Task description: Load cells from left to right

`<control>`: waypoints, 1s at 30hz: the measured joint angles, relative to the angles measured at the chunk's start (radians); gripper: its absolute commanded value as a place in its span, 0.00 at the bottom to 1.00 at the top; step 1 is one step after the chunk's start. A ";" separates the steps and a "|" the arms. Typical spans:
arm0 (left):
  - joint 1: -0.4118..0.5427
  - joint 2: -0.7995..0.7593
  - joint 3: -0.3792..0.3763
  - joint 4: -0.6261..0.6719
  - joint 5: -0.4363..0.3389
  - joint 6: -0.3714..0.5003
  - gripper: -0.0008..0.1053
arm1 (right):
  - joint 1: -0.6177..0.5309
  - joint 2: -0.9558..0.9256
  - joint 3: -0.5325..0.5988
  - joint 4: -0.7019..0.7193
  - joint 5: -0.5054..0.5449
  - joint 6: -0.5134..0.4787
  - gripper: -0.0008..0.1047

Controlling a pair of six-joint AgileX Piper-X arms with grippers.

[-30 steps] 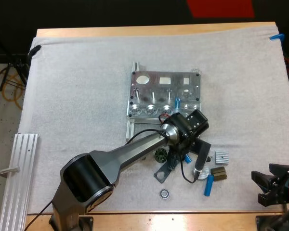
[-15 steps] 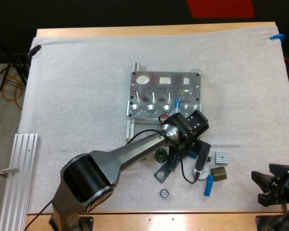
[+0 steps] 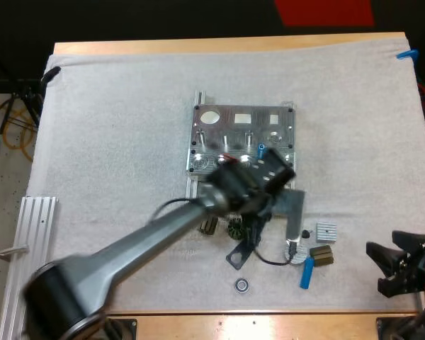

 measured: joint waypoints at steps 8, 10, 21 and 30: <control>0.102 -0.252 0.000 0.151 0.075 -0.093 0.01 | 0.000 0.000 0.000 -0.158 -0.025 0.000 0.49; 0.116 -0.322 0.000 0.207 0.077 -0.096 0.01 | 0.000 0.003 0.000 -0.184 -0.048 0.000 0.49; 0.118 -0.636 0.109 0.239 0.081 -0.225 0.01 | 0.000 0.178 0.000 -0.255 -0.222 0.007 0.49; 0.118 -0.800 0.264 0.242 0.081 -0.279 0.01 | 0.000 0.322 0.000 -0.382 -0.340 0.022 0.49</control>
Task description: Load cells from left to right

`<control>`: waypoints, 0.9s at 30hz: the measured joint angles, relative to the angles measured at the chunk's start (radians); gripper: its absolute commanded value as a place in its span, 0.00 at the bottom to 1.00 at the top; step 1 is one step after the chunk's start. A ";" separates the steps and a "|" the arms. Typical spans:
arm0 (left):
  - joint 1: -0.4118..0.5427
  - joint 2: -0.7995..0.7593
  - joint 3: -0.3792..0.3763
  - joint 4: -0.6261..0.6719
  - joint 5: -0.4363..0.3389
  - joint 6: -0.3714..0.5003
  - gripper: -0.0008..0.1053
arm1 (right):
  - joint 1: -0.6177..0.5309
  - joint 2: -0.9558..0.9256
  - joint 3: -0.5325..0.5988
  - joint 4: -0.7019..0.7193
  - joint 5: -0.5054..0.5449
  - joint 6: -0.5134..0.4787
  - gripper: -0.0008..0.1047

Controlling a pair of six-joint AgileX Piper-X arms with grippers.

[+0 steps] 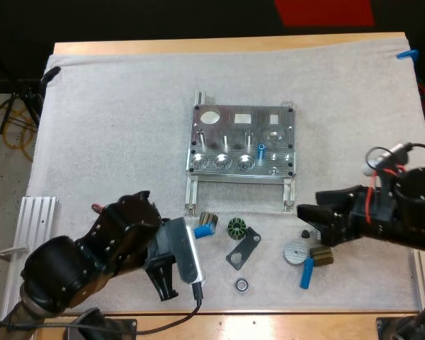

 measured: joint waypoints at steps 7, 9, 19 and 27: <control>0.000 -0.007 0.005 -0.004 0.000 -0.016 0.01 | 0.000 0.105 0.001 -0.083 -0.084 0.027 0.49; 0.000 -0.007 0.005 -0.004 0.000 -0.016 0.01 | 0.000 0.126 0.001 -0.111 -0.120 0.047 0.49; 0.000 -0.007 0.005 -0.004 0.001 -0.020 0.01 | 0.140 0.235 0.001 -0.224 -0.183 0.089 0.49; 0.000 -0.007 0.005 -0.004 0.001 -0.020 0.01 | 0.276 0.320 0.001 -0.376 -0.191 0.163 0.49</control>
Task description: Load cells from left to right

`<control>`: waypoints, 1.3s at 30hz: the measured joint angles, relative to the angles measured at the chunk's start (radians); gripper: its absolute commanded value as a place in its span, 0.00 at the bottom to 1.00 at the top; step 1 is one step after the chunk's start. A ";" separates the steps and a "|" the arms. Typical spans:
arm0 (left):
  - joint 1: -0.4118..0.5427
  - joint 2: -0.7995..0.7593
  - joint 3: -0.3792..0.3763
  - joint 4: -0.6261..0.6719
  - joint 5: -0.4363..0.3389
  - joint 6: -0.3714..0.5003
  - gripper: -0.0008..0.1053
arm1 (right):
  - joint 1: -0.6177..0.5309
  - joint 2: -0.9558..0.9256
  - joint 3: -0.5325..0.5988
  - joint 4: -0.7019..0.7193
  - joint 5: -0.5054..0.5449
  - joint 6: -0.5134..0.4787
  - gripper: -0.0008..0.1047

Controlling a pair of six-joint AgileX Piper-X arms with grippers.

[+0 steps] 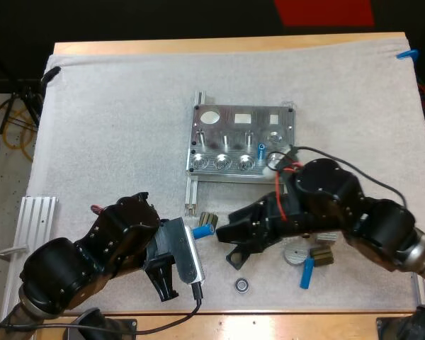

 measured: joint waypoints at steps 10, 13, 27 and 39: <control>0.000 0.000 0.000 0.000 0.000 0.000 0.01 | 0.014 0.087 0.000 -0.132 -0.061 0.066 0.49; 0.000 0.000 0.000 0.000 0.000 0.000 0.01 | 0.014 0.100 0.000 -0.147 -0.069 0.069 0.49; 0.000 0.000 0.000 0.000 0.024 0.000 0.01 | 0.014 0.113 0.000 -0.169 -0.200 0.083 0.32; 0.000 0.000 0.000 -0.012 0.030 0.000 0.01 | 0.014 0.150 0.000 -0.163 -0.240 0.090 0.05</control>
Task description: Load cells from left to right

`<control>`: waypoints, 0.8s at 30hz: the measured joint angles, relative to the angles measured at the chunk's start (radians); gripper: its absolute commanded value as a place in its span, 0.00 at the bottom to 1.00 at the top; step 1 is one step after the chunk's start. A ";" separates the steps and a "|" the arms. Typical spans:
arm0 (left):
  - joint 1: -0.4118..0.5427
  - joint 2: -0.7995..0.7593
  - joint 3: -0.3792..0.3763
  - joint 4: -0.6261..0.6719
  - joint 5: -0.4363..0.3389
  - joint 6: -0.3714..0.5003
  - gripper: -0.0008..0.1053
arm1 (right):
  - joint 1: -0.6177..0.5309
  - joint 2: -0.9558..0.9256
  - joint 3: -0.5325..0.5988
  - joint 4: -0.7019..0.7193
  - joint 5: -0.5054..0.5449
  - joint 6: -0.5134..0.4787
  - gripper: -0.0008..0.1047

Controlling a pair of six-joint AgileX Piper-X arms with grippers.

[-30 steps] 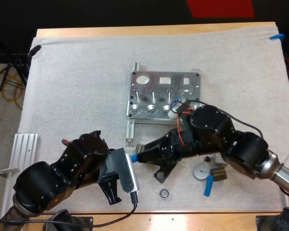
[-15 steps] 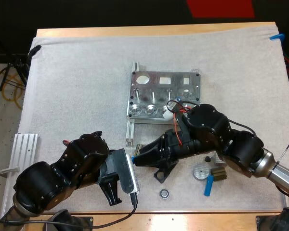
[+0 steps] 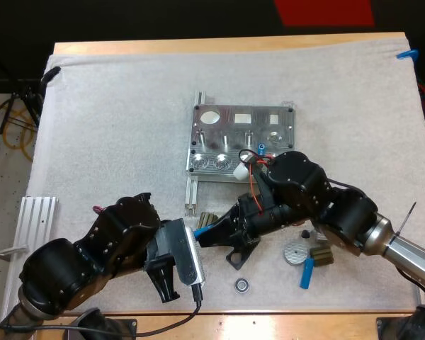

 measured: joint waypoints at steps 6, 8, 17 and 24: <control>0.000 0.000 0.000 0.000 0.000 0.000 0.01 | 0.000 0.003 0.000 0.004 0.005 0.000 0.01; 0.000 0.000 0.000 0.000 0.000 0.000 0.01 | 0.000 0.003 0.000 0.006 0.005 0.000 0.01; 0.000 0.000 0.000 0.002 0.000 0.000 0.27 | 0.000 0.003 0.000 0.007 0.005 0.000 0.01; 0.000 -0.002 0.000 0.002 -0.068 -0.002 0.54 | 0.000 0.003 0.000 0.001 -0.014 0.001 0.01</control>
